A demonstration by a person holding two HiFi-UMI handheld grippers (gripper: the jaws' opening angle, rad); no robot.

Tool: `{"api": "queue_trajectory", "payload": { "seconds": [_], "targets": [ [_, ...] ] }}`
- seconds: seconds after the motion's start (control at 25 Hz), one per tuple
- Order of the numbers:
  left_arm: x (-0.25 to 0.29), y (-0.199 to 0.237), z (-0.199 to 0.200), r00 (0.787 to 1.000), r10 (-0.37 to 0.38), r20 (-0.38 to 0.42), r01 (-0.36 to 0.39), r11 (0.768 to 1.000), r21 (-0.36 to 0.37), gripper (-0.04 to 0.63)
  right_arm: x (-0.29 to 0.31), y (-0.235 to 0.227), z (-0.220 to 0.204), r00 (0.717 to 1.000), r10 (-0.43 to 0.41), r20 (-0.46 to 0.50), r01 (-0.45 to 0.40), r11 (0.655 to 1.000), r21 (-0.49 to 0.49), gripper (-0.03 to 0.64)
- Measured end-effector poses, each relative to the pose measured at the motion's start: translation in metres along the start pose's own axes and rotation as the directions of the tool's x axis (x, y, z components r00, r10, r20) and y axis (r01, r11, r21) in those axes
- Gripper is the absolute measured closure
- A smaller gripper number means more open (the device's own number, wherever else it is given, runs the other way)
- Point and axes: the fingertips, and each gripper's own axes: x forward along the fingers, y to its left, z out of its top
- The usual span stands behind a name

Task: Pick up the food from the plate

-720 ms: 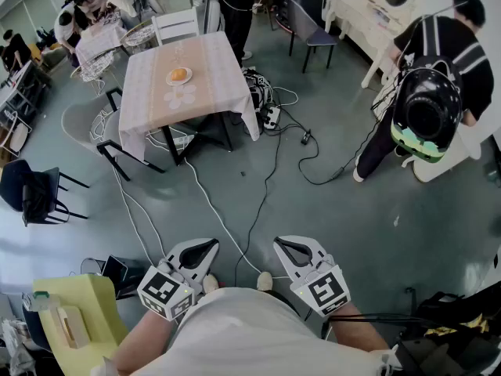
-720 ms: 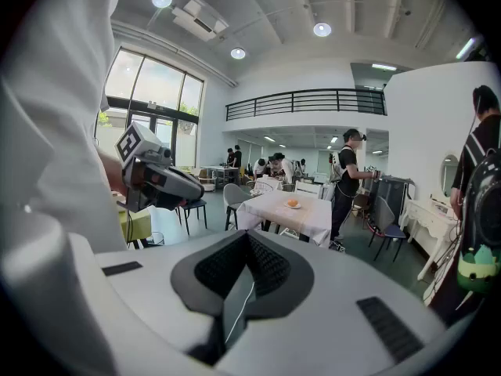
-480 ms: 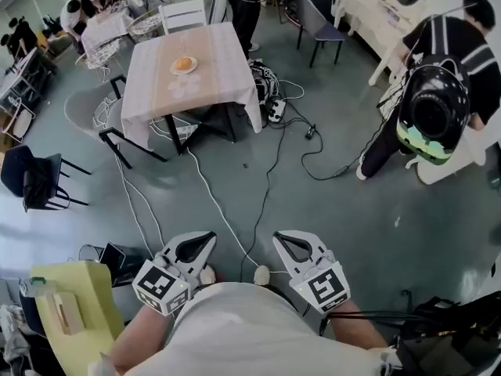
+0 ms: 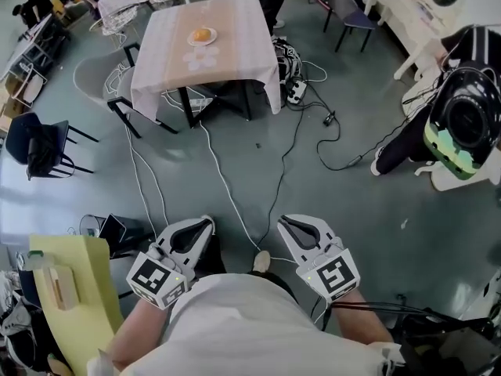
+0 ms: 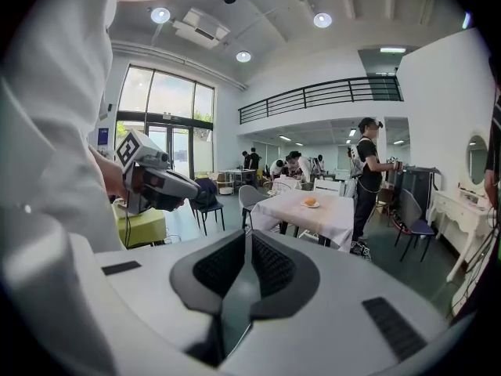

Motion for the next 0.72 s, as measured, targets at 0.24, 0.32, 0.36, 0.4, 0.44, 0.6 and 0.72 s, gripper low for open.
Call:
{"api": "queue_trajectory", "payload": {
  "seconds": [0.24, 0.32, 0.36, 0.4, 0.44, 0.6, 0.72],
  "targets": [
    [0.03, 0.084, 0.014, 1.0, -0.02, 0.02, 0.02, 1.0, -0.02, 0.557, 0.072, -0.033, 0.022, 1.0, -0.028, -0.01, 0.028, 1.0, 0.003, 0.505],
    [0.035, 0.118, 0.029, 0.999, -0.037, 0.026, 0.037, 0.999, -0.011, 0.544, 0.1, -0.044, 0.038, 0.998, -0.059, -0.008, 0.059, 0.998, 0.037, 0.497],
    [0.036, 0.134, 0.04, 0.999, -0.045, 0.029, 0.045, 0.999, -0.005, 0.538, 0.114, -0.049, 0.049, 0.997, -0.071, -0.006, 0.071, 0.996, 0.046, 0.495],
    [0.038, 0.149, 0.05, 0.998, -0.052, 0.034, 0.052, 0.999, 0.003, 0.538, 0.128, -0.056, 0.061, 0.997, -0.079, -0.007, 0.079, 0.996, 0.04, 0.495],
    [0.041, 0.162, 0.06, 0.997, -0.061, 0.037, 0.061, 0.998, 0.01, 0.533, 0.14, -0.064, 0.072, 0.996, -0.088, -0.015, 0.088, 0.996, 0.028, 0.495],
    [0.053, 0.22, 0.076, 0.994, -0.109, 0.01, 0.109, 0.993, 0.046, 0.52, 0.185, -0.095, 0.094, 0.988, -0.151, -0.036, 0.152, 0.988, 0.039, 0.495],
    [0.059, 0.272, 0.075, 0.995, -0.099, -0.001, 0.099, 0.994, 0.044, 0.509, 0.226, -0.101, 0.106, 0.986, -0.162, -0.033, 0.163, 0.986, 0.034, 0.489]
  ]
}}
